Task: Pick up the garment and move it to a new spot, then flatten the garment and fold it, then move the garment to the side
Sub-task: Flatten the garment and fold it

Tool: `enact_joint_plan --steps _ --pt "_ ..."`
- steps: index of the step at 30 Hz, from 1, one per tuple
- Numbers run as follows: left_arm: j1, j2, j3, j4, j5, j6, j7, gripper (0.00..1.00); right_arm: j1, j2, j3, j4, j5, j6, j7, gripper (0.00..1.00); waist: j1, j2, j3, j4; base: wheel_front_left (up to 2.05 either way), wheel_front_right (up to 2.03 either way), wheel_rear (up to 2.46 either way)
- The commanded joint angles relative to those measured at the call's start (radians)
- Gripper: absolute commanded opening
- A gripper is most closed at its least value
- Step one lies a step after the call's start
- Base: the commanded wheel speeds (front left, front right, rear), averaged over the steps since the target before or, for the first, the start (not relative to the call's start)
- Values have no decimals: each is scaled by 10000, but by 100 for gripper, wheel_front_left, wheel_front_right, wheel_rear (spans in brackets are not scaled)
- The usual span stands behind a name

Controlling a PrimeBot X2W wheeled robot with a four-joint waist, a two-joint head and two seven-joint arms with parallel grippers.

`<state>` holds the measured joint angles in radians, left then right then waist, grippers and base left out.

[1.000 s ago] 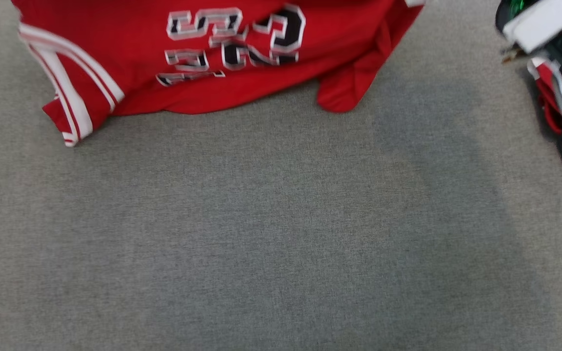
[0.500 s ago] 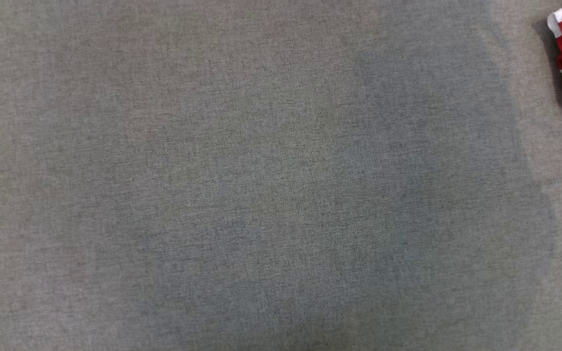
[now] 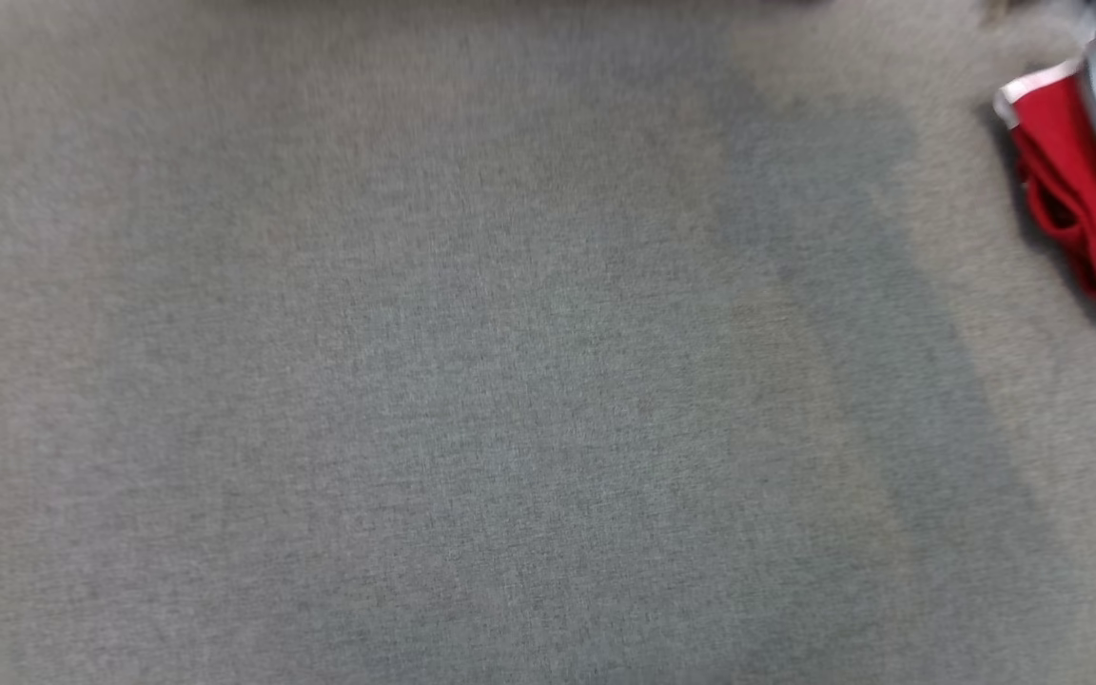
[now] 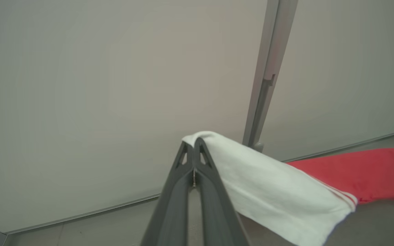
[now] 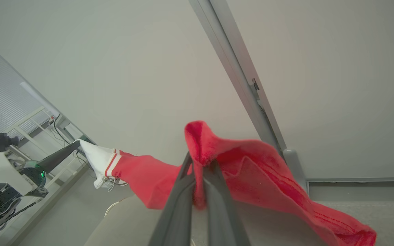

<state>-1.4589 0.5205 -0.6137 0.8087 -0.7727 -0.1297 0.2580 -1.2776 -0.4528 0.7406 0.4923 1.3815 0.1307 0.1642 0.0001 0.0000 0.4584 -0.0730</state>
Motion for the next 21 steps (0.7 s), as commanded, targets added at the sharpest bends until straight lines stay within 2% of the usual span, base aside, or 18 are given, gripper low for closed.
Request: enact_joint_plan --steps 1,5,9,12,18,19,21 --pt "513 305 -144 -263 -284 2 193 0 423 -139 200 -88 136 0 148 0 -1 0 -801 -27 0 0 0" --pt "2853 1259 -862 -1708 -1440 -2 1317 0 2049 -536 1189 -371 573 0 826 0 -1 0 -2051 -24 0 0 0" --pt "5058 2471 -1160 -3467 -2466 27 2575 0 3590 -1105 1759 -820 1172 0 1404 0 -1 0 -3050 50 0 0 0" --pt "6542 3344 -1301 -5215 -3082 555 3371 0 4668 -1713 2106 -1095 1520 0 1839 0 -1 0 -3550 194 0 0 0" --pt "9250 5340 -1499 -8878 -4350 1975 4438 0 6408 -2858 2583 -1930 2013 0 2362 0 -1 0 -3952 384 0 0 0" --pt "9250 5340 -1499 -8878 -4350 1975 4438 0 6408 -2858 2583 -1930 2013 0 2362 0 -1 0 -3952 384 0 0 0" --pt "10027 5891 -1586 -9900 -4705 2410 4554 0 6977 -3262 2802 -2246 2121 -2 2514 0 -1 0 -4015 431 0 0 0"
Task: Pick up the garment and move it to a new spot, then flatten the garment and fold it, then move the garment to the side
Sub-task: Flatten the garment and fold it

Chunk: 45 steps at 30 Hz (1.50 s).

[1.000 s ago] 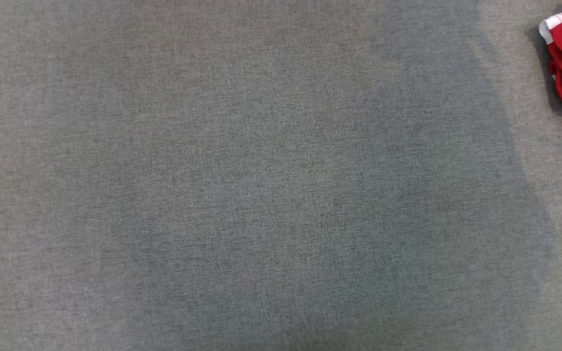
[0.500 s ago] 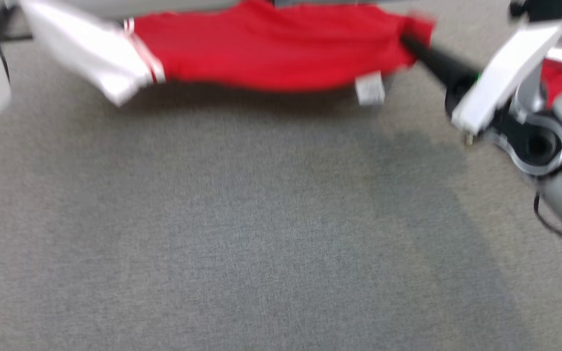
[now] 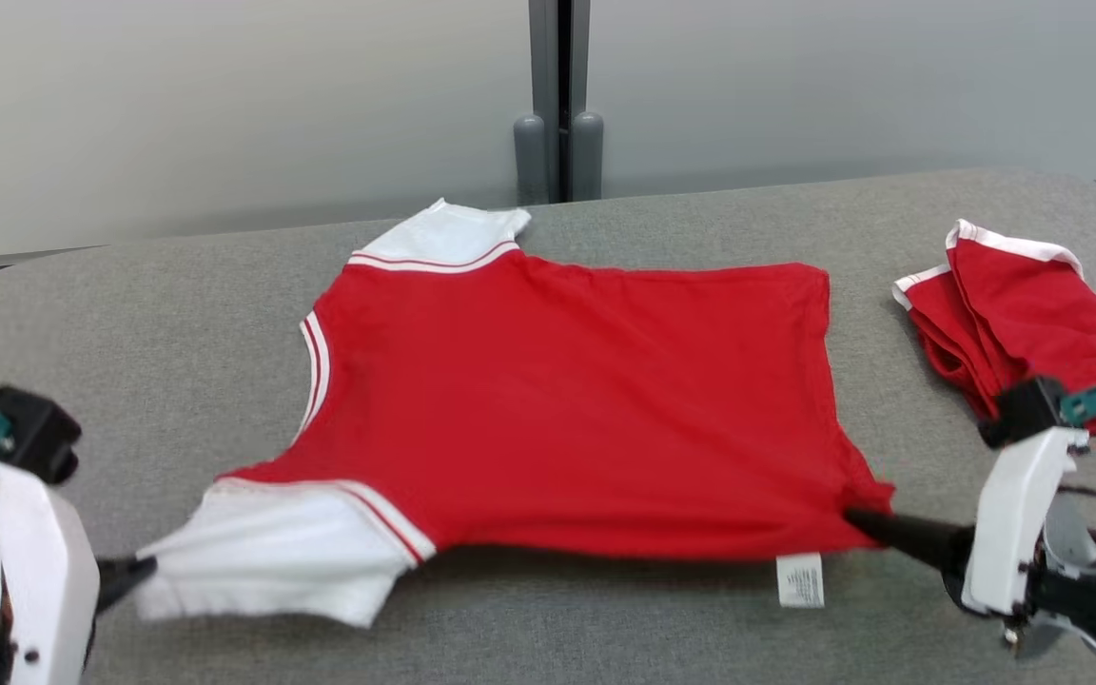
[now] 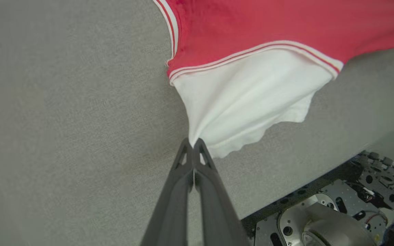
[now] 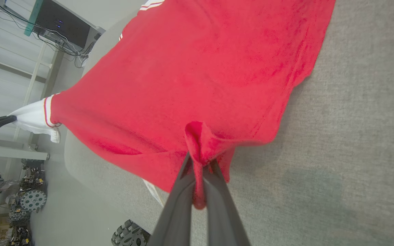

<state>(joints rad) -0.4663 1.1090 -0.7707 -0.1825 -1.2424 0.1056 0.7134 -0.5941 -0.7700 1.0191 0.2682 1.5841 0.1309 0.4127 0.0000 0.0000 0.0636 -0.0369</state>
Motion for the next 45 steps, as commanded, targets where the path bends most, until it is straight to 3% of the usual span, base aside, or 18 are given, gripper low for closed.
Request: enact_joint_plan --steps 1,8,15,22,29,36,37,39,40,41,45 --pt "446 281 -44 -474 -178 254 23 0 378 -267 127 -191 112 -2 100 0 0 0 -84 84 0 0 0" --pt "1946 1505 -180 -2716 -1114 1127 -122 0 1412 -1286 635 -1360 346 -2 356 0 0 0 7 35 0 0 0" --pt "1654 1696 32 -3042 -1370 1109 150 0 935 -1472 652 -1621 514 -2 630 0 0 0 408 -235 0 0 0" --pt "183 972 364 -1869 -1573 671 1365 0 -139 -913 587 -1062 1004 -2 1135 0 0 0 1084 -568 0 0 0" --pt "-1564 -272 318 90 -1194 322 2426 0 -1239 -14 750 52 1440 -2 1520 0 0 0 1738 -941 0 0 0" --pt "-2803 -1650 150 2091 -868 97 2704 0 -2076 861 884 1247 1849 -2 1644 0 0 0 1888 -1182 0 0 0" --pt "-2893 -1795 118 2317 -833 70 2723 0 -2166 963 914 1403 1873 -2 1664 8 0 0 1886 -1202 0 0 0" --pt "-3061 -2076 41 2794 -719 -12 2660 0 -2338 1190 958 1686 1968 -2 1585 45 0 0 1867 -1228 0 0 0" --pt "-3138 -2230 62 3028 -639 -59 2511 45 -2392 1299 985 1808 1972 -2 1560 100 0 0 1856 -1238 0 0 0" --pt "-3169 -2387 50 3258 -607 -99 2406 100 -2429 1391 998 1932 1971 -2 1484 100 0 0 1830 -1246 0 0 0" --pt "-3216 -2656 100 3815 -425 -251 1917 100 -2446 1539 941 2148 2054 -2 1183 100 0 0 1709 -1244 0 0 0"
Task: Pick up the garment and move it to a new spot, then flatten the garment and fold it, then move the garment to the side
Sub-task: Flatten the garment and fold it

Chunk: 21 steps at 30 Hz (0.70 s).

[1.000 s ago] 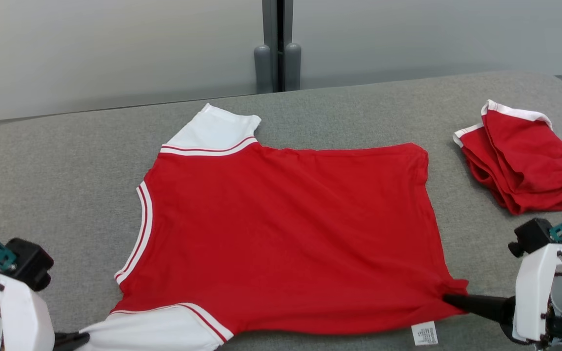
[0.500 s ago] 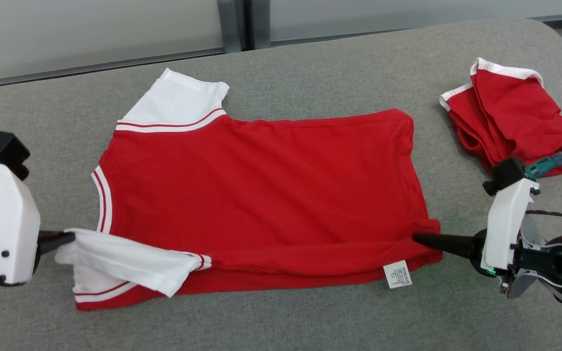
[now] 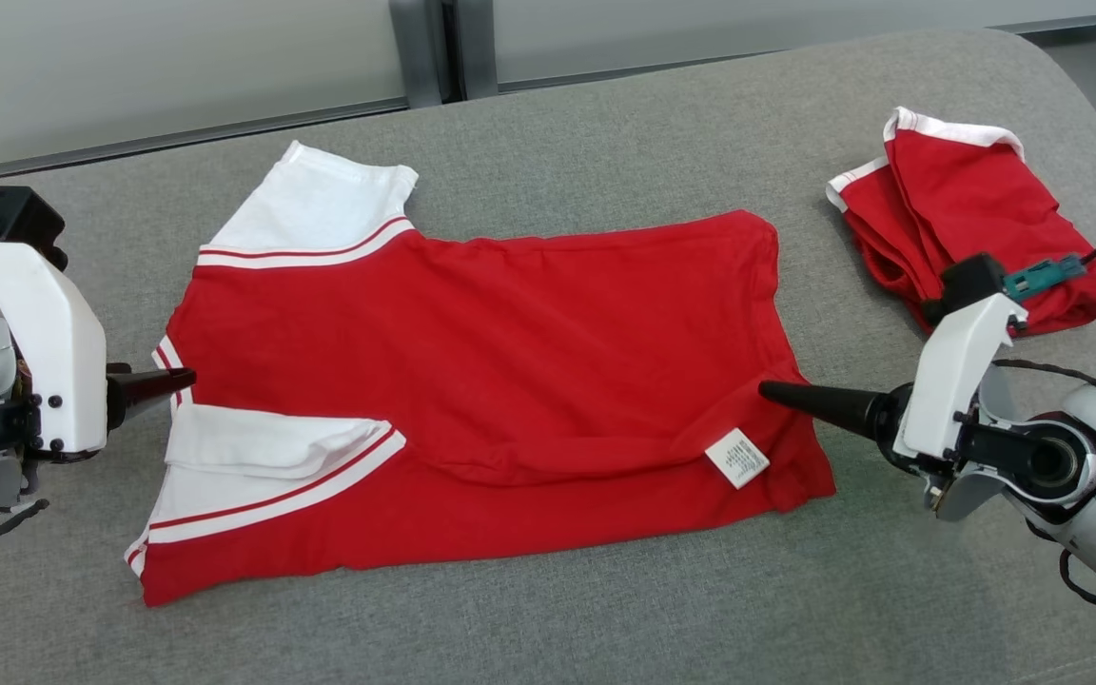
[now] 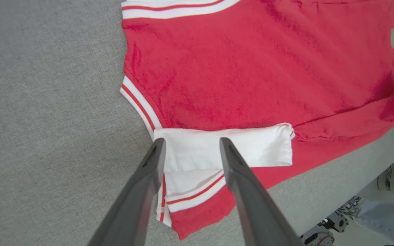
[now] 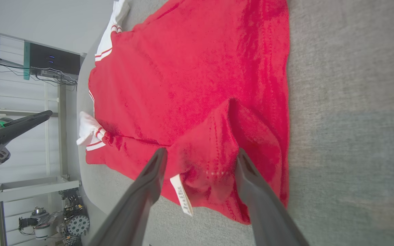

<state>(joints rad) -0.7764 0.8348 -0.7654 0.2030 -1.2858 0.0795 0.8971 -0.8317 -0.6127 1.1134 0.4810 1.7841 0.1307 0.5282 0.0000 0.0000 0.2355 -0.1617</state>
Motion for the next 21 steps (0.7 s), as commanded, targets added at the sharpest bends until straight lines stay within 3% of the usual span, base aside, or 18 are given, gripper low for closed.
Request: enact_joint_plan --steps 1,7,8,11,17,21 --pt "-112 19 51 112 109 -64 -125 100 -42 -26 -56 64 41 0 -155 100 0 0 -63 18 0 0 0" --pt "232 -159 378 522 688 -594 -2065 100 525 -305 -805 -488 -193 0 -2248 100 0 0 -434 157 0 0 0" --pt "493 -216 556 493 962 -661 -3083 100 885 -467 -1049 -878 -409 0 -3160 100 0 0 -598 205 0 0 0" --pt "1023 -264 808 300 1459 -517 -4654 100 1499 -752 -1378 -1425 -831 0 -4588 100 0 0 -824 290 0 0 0" --pt "2474 -467 1104 -595 2506 361 -7651 100 2758 -1086 -1685 -2145 -2041 0 -7304 100 0 0 -1301 445 0 0 0" --pt "3595 -573 1272 -1396 3105 1148 -9369 100 3491 -983 -2237 -2121 -3085 0 -7907 100 0 0 -1532 506 0 0 0"
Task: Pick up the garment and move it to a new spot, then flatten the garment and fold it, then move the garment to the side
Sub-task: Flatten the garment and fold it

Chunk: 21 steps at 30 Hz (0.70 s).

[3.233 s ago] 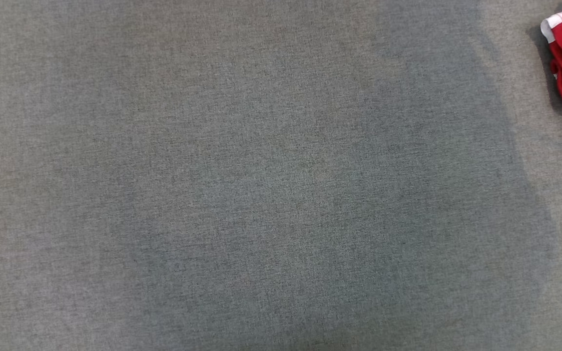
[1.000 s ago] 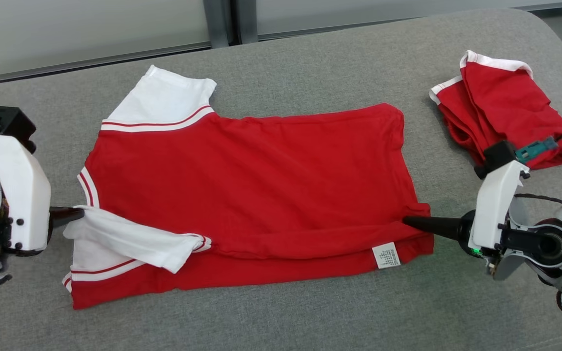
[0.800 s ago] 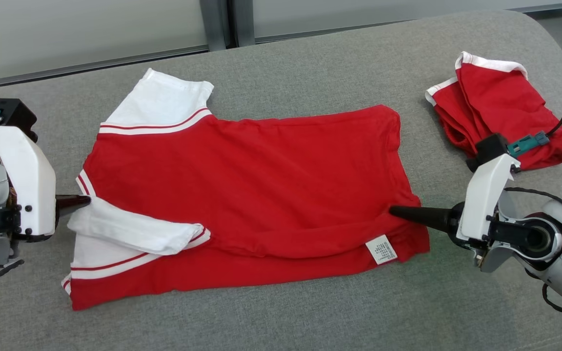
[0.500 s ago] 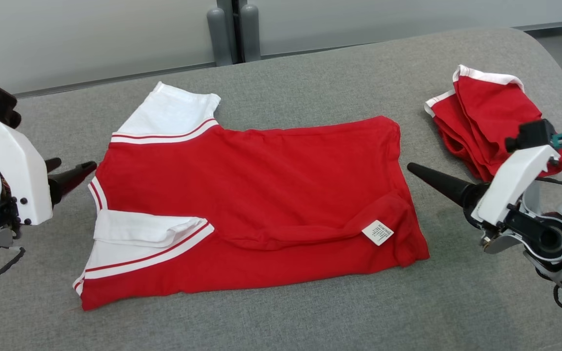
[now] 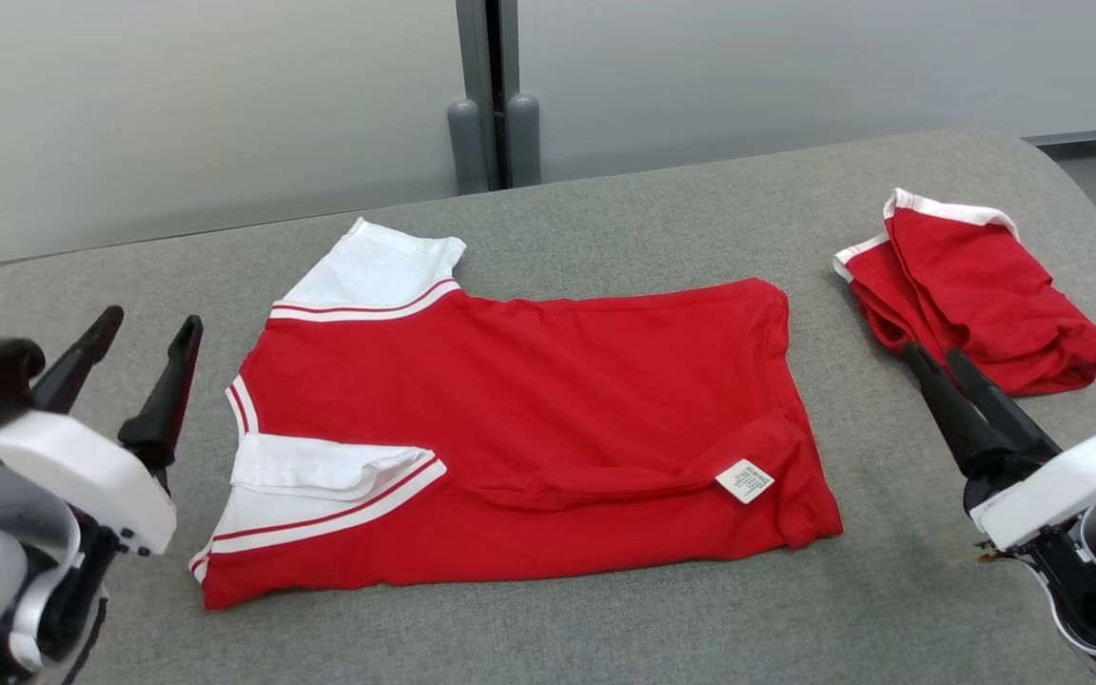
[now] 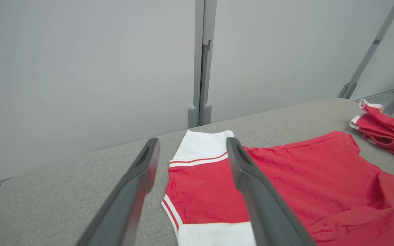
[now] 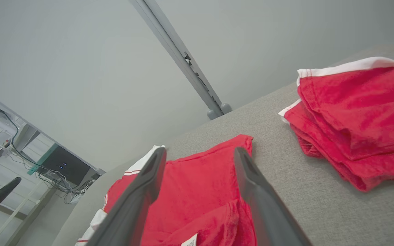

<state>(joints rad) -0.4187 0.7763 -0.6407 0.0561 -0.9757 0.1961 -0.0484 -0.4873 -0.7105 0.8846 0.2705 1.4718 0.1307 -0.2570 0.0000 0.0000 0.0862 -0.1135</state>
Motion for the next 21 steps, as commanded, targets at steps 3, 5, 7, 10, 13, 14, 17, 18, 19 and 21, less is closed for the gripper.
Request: enact_joint_plan --steps 3,5,7,10,13,14,17,18,19,21 --pt "887 -182 212 -422 278 690 -1047 100 828 485 -1226 45 -967 0 -89 100 0 0 -142 14 0 0 0" --pt "1469 -315 302 -685 444 1122 -1609 100 1574 875 -1963 25 -1717 0 -86 100 0 0 -193 21 0 0 0" --pt "2018 -616 519 -884 512 1517 -1937 100 2163 1201 -2458 32 -2341 0 -90 100 0 0 -277 25 0 0 0" --pt "2870 -1131 808 -1131 710 1957 -2118 100 2947 1625 -2828 163 -2987 0 -91 100 0 0 -347 12 0 0 0" --pt "3499 -1483 996 -1161 996 2043 -2167 100 3365 1920 -2920 268 -3369 0 -43 100 0 0 -362 48 0 0 0" --pt "3593 -1553 1020 -1157 1097 2036 -2174 100 3397 1974 -2924 282 -3468 0 47 100 0 0 -361 65 0 0 0" --pt "3767 -1617 1035 -1114 1339 1965 -2178 100 3399 2033 -2978 409 -3912 0 396 100 0 0 -386 102 0 0 0" --pt "3805 -1591 1006 -1067 1355 1936 -2179 100 3353 2082 -2980 487 -4086 0 561 100 0 0 -400 106 0 0 0" --pt "3814 -1574 995 -1036 1353 1910 -2174 100 3292 2135 -2986 559 -4264 0 726 100 0 0 -410 111 0 0 0" --pt "3805 -1546 992 -982 1327 1882 -2128 100 3218 2197 -3009 622 -4462 0 882 100 0 0 -419 115 0 0 0"
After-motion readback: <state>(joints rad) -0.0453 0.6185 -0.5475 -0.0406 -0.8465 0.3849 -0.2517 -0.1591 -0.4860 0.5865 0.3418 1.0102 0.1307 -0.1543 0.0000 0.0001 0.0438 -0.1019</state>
